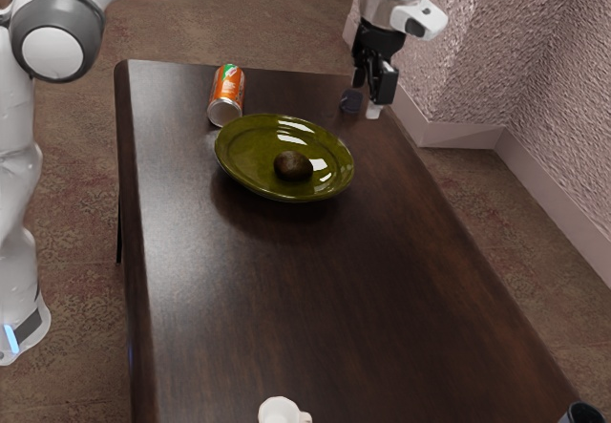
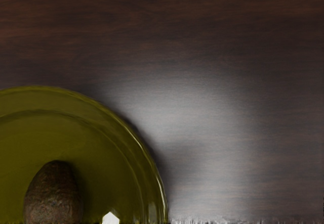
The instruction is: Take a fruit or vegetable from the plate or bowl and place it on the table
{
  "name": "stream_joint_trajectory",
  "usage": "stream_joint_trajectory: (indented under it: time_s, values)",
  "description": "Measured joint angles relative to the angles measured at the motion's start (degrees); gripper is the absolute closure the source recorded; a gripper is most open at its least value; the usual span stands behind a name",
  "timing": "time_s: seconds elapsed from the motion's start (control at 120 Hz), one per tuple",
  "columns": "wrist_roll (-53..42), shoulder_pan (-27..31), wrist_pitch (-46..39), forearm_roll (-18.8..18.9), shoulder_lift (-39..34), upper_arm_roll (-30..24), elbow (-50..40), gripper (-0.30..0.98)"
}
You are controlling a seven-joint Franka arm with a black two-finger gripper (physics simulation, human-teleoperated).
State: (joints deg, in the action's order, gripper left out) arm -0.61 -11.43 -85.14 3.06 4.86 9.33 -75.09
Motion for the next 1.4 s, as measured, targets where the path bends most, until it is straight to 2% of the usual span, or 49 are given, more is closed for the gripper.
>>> stream_joint_trajectory:
  time_s: [0.533, 0.733, 0.8, 0.933, 1.142, 1.25, 1.4]
  values:
    - [-0.69, -0.39, 1.83, -0.46, 0.27, 1.07, 0.41, 0.00]
    - [-0.82, 0.31, 1.81, -0.77, 0.54, 3.15, -3.77, 0.00]
    - [-0.81, 0.50, 1.68, -0.92, -0.52, 3.52, -6.70, 0.00]
    - [-0.72, 0.63, -1.02, -0.91, -8.78, 3.69, -19.48, 0.00]
    - [-0.65, 0.36, -8.92, -0.40, -18.42, 6.49, -36.79, 0.00]
    - [-0.72, 0.95, -11.89, -0.53, -19.63, 5.95, -39.36, 0.00]
    - [-0.83, 6.60, -13.96, -0.81, -19.78, 0.42, -40.44, 0.00]
